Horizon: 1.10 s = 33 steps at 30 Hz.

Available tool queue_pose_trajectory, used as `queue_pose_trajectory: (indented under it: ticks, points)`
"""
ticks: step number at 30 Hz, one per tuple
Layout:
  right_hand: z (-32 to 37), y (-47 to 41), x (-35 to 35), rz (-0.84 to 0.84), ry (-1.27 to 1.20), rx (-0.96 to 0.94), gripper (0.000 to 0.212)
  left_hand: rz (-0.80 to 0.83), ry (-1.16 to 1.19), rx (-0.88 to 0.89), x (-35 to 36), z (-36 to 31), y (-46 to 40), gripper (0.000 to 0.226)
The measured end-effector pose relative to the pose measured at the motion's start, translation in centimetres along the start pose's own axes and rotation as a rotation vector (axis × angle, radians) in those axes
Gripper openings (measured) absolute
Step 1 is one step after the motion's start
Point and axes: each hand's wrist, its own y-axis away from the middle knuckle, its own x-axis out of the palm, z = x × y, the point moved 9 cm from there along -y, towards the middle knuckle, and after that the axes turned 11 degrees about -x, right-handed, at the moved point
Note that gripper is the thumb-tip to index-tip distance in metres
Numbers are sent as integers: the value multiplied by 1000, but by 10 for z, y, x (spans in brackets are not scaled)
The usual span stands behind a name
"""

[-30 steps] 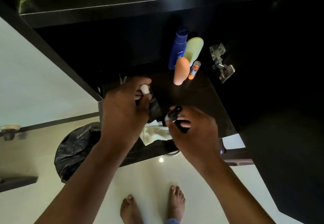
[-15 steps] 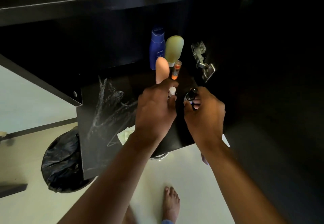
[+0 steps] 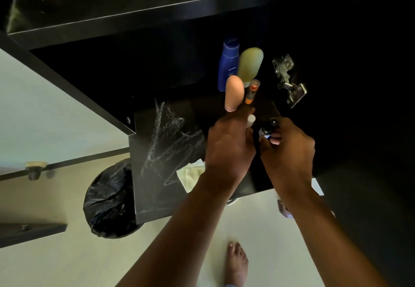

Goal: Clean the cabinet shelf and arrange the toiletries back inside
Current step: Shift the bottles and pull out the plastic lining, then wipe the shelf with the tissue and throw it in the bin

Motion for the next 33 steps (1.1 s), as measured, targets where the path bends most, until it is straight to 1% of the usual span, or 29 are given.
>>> queue_pose_trajectory:
  ticks: [3,5,9,11,13,15,16,19,22,25,28,30,33]
  points:
    - [-1,7,0,44,-13,20,55,1,36,23,-1,-2,7,53]
    - [2,18,-4,61,10,25,58,0,33,28,-3,-2,11,58]
    - [13,44,-25,27,62,21,50,19,12,4,-14,8,19,62]
    - [25,55,-34,6,61,-22,43,7,-4,-2,-28,14,24,62]
    - [42,64,-32,10,9,-74,35,-10,-26,-29,-45,22,32,58]
    - [63,71,-20,51,-25,-148,31,-15,-67,-89,-63,34,43,55]
    - [76,73,-11,88,-21,-206,33,-14,-102,-114,-72,41,49,55]
    - [111,81,23,254,13,-378,44,31,-218,-173,-92,70,69,61]
    - [128,88,55,412,108,-477,43,98,-361,-224,-106,95,87,63]
    - [130,90,71,494,156,-459,37,197,-490,-261,-106,115,102,81]
    - [129,90,79,519,207,-432,34,211,-559,-261,-103,130,107,92]
    - [131,93,80,528,214,-438,36,209,-584,-248,-100,136,108,92]
    - [135,98,81,542,264,-463,48,205,-573,-242,-100,139,108,86]
